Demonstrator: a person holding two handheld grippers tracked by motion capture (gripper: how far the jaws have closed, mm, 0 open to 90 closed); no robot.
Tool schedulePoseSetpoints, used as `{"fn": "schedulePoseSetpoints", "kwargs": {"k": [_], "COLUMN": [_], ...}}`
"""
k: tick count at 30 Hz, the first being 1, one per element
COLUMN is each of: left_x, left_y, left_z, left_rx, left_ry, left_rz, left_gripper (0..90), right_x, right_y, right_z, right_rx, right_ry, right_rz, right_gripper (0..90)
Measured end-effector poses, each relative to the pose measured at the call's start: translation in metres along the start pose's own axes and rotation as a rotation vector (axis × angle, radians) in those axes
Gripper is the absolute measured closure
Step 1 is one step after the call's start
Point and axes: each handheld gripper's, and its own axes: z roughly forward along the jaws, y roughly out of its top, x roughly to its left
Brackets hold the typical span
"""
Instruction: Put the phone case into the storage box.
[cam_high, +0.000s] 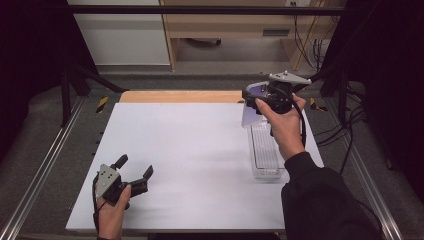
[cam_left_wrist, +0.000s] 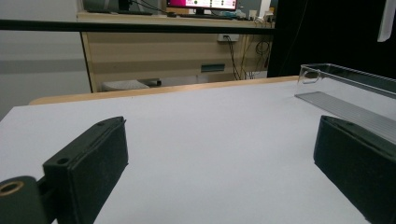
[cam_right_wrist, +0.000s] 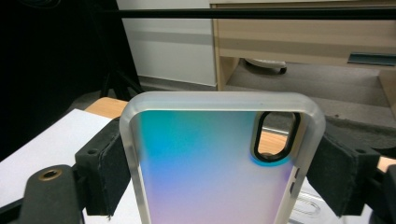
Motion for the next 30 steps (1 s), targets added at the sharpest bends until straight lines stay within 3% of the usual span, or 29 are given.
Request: {"fn": "schedulePoseSetpoints", "kwargs": {"k": [11,30], "left_x": [-0.001,0.001], "left_y": [0.000,0.000], "left_z": [0.000,0.000], "left_rx": [-0.002,-0.005], "left_ry": [-0.006,-0.005], "left_rz": [0.003,-0.004], "left_gripper": [2.5,2.5], "right_x": [-0.014,-0.024], "right_y": [-0.003,-0.007], "right_z": [-0.004,-0.006], "right_rx": [0.006,0.010], "right_ry": [-0.043,-0.087], "right_rz": [0.000,0.009], "right_gripper": [17.8,17.8]}}
